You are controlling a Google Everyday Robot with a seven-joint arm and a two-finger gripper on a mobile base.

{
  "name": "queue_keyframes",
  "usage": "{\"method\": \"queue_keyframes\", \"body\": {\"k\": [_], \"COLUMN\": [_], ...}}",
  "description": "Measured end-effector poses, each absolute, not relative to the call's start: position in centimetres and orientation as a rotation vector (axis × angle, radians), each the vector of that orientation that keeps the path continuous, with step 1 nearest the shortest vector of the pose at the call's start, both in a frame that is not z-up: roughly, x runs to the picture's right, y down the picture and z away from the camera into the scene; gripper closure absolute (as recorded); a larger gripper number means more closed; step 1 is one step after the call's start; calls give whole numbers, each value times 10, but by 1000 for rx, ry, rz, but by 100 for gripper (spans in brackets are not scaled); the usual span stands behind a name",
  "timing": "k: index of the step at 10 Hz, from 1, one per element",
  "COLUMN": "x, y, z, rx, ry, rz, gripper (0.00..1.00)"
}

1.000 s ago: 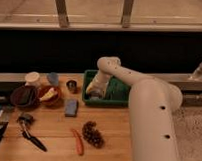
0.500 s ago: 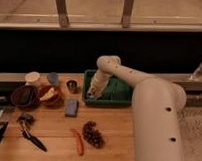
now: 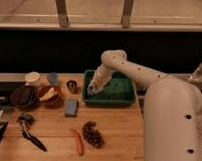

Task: Place towel in paper cup

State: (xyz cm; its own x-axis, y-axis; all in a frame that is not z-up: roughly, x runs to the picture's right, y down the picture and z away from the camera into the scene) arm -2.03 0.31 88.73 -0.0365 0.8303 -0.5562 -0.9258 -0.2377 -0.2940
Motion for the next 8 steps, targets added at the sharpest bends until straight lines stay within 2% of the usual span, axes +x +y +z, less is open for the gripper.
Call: {"method": "queue_keyframes", "body": {"k": [4, 8], "x": [-44, -127], "y": [-66, -122], "z": [876, 873], "rx": [-712, -735], "ry": [-10, -156], "rz": [1623, 1492], "gripper": [100, 100]}}
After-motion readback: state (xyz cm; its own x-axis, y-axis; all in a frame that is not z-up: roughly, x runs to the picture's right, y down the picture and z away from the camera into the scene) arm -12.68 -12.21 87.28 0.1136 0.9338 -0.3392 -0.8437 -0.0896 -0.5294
